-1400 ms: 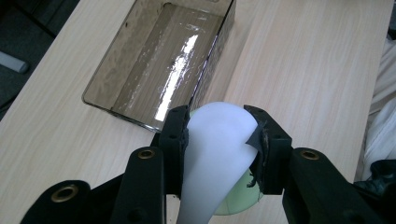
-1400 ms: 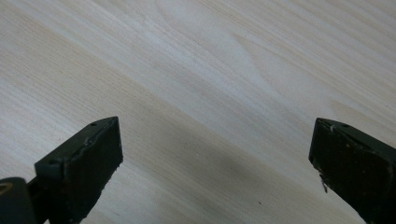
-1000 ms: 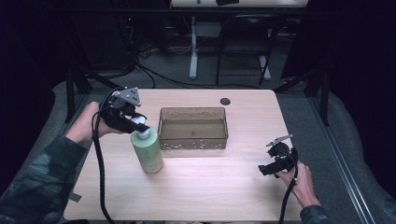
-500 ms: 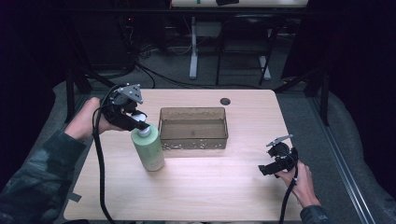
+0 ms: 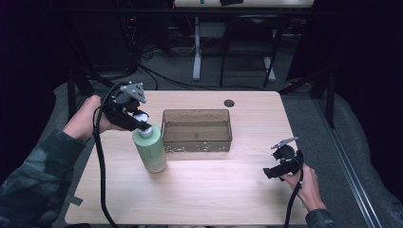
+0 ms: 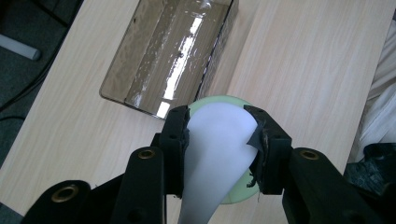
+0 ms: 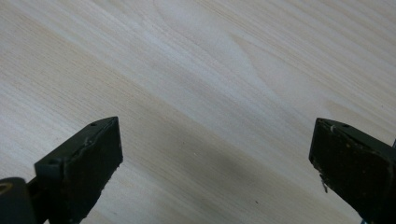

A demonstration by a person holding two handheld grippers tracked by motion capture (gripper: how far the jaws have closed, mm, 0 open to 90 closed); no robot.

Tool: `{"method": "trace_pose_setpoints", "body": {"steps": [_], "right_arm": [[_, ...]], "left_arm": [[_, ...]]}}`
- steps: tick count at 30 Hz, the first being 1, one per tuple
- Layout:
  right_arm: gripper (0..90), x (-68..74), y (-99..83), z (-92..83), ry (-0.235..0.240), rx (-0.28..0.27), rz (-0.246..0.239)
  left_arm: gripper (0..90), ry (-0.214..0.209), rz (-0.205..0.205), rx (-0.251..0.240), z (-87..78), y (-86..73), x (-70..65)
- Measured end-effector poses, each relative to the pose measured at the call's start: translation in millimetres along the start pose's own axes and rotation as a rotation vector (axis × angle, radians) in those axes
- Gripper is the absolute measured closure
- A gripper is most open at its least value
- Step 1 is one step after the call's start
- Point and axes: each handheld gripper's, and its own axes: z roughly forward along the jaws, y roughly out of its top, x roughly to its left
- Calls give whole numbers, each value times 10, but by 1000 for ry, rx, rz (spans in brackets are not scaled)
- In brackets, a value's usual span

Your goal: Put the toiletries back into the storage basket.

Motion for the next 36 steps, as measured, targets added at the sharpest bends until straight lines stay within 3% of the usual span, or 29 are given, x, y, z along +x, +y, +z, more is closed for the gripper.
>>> {"method": "trace_pose_setpoints", "body": {"steps": [36], "right_arm": [[13,-38,-16,-3,-5,-14,-2]], "left_arm": [[625,26,33,21,-289,318,67]]}}
